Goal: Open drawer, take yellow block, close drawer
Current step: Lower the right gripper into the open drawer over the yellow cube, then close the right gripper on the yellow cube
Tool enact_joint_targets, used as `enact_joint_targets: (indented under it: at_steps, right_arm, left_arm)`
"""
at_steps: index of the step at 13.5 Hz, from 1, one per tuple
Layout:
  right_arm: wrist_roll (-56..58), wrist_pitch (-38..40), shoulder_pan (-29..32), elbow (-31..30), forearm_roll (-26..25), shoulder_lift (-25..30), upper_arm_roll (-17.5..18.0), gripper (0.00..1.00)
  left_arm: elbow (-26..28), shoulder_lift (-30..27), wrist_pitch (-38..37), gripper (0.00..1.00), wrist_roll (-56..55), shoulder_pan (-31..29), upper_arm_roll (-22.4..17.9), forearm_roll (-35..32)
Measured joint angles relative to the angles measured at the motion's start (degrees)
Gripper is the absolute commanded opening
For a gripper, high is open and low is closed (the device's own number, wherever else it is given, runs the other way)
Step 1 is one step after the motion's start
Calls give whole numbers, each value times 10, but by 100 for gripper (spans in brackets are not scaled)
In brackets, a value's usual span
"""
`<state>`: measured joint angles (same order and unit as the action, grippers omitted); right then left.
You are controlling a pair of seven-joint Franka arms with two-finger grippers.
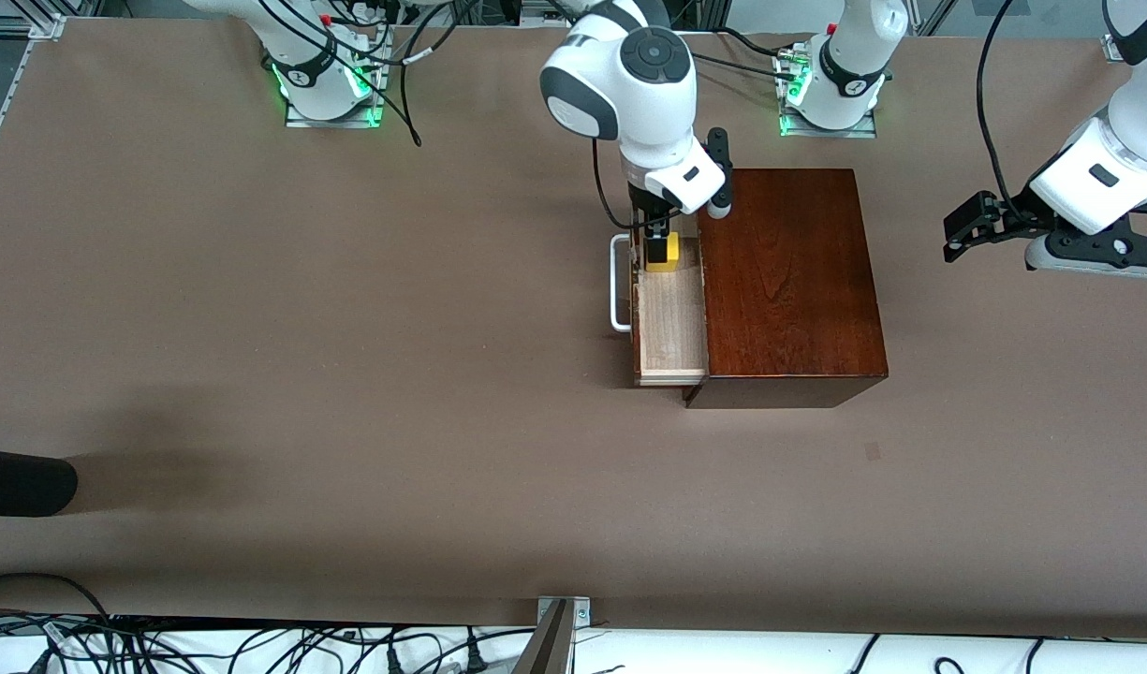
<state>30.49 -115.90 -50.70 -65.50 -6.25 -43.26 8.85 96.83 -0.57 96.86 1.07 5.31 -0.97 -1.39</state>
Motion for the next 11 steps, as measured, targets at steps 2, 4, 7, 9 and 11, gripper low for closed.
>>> enact_joint_targets:
  at_steps: [2,4,7,9,11]
  right_arm:
    - [9,-6,-6,3,-15,-12,0,100]
    - [18,-13,-8,3,-22,-18,-1,100]
    - [21,-23,-9,4,-23,-35,-2,100]
    - [21,-27,-11,4,-24,-46,-2,100]
    - [21,-29,-15,4,-25,-52,-2,97]
  left_arm:
    - [-1,0,0,100,0,0,5,0]
    - [-3,0,0,100,0,0,12,0]
    - [-4,0,0,100,0,0,13,0]
    - [-4,0,0,100,0,0,13,0]
    - [-4,0,0,100,0,0,13,0]
